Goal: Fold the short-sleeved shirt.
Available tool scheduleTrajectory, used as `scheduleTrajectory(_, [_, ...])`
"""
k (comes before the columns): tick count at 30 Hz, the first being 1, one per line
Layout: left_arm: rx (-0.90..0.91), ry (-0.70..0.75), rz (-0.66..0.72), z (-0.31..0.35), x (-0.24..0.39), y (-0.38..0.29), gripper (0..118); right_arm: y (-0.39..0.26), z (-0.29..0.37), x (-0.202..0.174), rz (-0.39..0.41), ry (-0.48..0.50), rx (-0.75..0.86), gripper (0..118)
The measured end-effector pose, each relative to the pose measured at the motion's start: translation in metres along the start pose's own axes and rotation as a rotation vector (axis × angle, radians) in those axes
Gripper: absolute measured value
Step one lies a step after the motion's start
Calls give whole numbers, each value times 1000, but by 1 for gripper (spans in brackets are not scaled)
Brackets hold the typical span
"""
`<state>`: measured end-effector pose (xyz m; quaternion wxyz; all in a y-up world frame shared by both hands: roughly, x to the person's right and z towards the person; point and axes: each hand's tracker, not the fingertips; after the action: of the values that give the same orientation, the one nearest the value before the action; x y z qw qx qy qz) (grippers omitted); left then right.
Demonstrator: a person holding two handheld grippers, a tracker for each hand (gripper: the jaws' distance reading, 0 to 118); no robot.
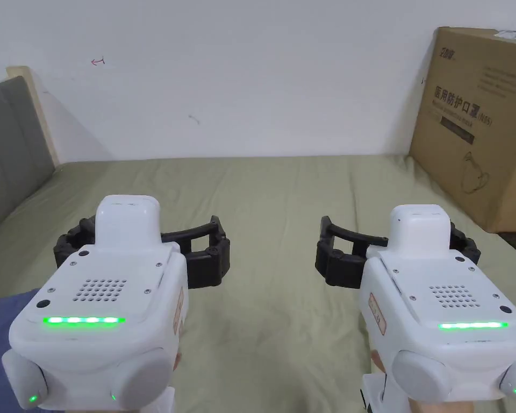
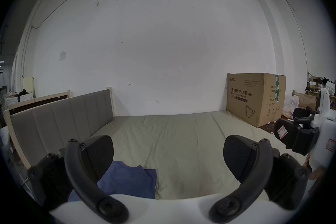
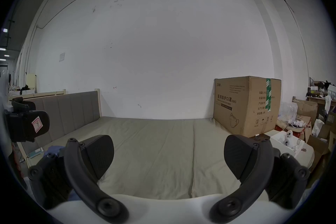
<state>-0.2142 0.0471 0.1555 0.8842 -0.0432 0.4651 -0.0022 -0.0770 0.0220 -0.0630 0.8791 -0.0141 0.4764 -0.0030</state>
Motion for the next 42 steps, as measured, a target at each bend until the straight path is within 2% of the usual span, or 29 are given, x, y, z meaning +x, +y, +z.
scheduleTrajectory(10, [-5, -11, 20, -1, -1, 0, 118, 1, 0, -2, 44, -22, 2, 118])
scheduleTrajectory(30, [-11, -7, 9, 0, -4, 1, 118, 1, 2, 0, 14, -26, 3, 118])
scheduleTrajectory(42, [-37, -11, 28, -1, -5, -2, 118, -2, 3, 0, 34, -39, -14, 118])
